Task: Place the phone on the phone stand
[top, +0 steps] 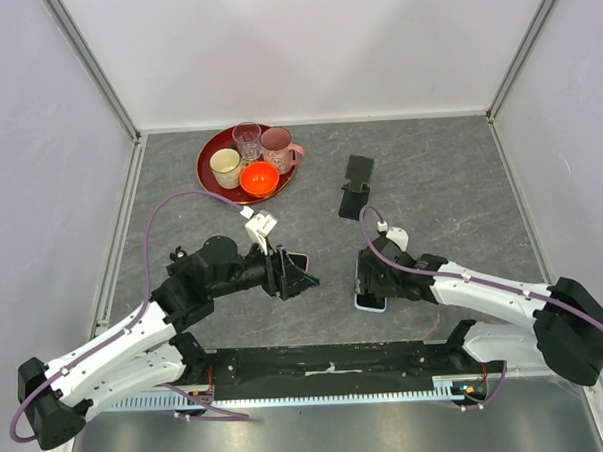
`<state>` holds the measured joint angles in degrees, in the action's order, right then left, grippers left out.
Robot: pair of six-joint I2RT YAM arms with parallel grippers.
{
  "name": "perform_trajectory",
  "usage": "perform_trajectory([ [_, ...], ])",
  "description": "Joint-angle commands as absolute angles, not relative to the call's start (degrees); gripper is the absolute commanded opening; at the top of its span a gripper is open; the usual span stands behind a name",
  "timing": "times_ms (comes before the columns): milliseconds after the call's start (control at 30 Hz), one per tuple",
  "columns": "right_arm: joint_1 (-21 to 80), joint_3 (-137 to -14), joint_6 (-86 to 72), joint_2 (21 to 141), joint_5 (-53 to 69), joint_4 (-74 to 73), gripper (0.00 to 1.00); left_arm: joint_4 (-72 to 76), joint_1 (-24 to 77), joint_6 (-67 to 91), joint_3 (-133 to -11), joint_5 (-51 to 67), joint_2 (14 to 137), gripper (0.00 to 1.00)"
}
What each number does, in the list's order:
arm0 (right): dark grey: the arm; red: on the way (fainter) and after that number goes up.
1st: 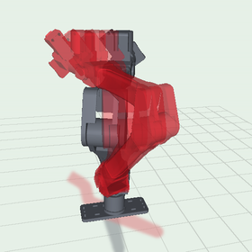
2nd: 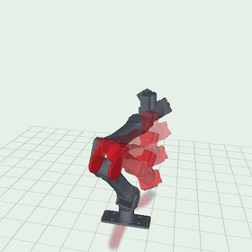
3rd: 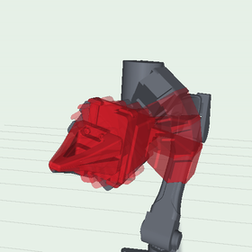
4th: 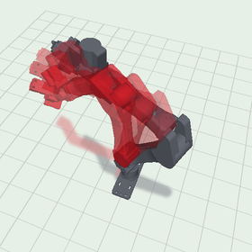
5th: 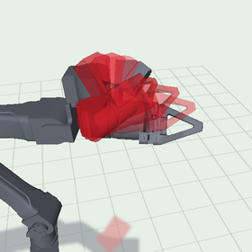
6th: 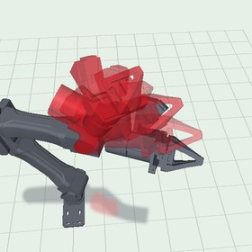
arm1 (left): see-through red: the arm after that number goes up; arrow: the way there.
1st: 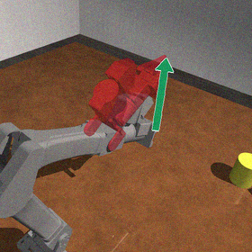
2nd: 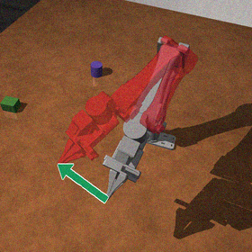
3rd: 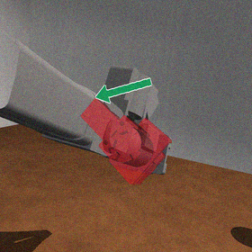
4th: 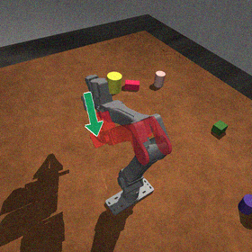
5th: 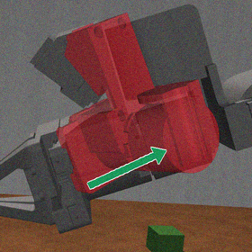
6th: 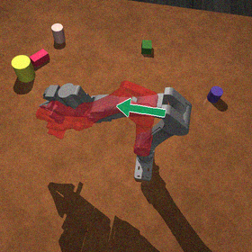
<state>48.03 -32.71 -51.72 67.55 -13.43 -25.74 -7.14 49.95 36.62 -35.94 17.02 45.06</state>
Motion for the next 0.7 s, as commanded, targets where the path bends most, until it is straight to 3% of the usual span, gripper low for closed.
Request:
perform_trajectory([
  [0,48.1,-35.9,-52.8,69.9,-14.6,-24.4,0.00,-5.2,49.9,38.0,-37.0,17.8,45.3,0.72],
  [100,48.2,-37.4,-53.2,73.4,-14.4,-27.1,0.08,-4.9,50.0,38.1,-37.3,18.1,45.5,0.72],
  [200,47.8,-37.6,-53.1,76.1,-13.4,-28.0,0.24,-4.7,50.0,38.1,-37.5,18.3,45.9,0.72],
  [233,47.7,-37.8,-53.3,77.1,-12.8,-28.1,0.44,-4.6,50.0,38.1,-37.7,18.5,46.0,0.72],
  [300,46.9,-38.0,-53.3,77.9,-11.4,-28.2,0.69,-4.7,50.0,38.2,-37.4,18.7,45.9,0.72],
  [333,46.4,-38.1,-53.2,78.5,-10.7,-28.1,0.89,-4.6,50.1,38.1,-37.1,18.7,45.7,0.72],
  [367,45.5,-38.4,-53.2,78.8,-10.1,-28.3,0.94,-4.7,50.0,38.2,-37.0,18.7,45.4,0.72],
  [400,45.2,-38.9,-53.1,79.3,-9.8,-28.4,0.98,-4.7,50.0,38.2,-37.0,18.7,45.4,0.72],
  [667,41.2,-48.2,-52.8,89.7,-9.8,-38.3,0.98,-5.4,50.0,38.0,-36.9,18.1,44.5,0.72],
])
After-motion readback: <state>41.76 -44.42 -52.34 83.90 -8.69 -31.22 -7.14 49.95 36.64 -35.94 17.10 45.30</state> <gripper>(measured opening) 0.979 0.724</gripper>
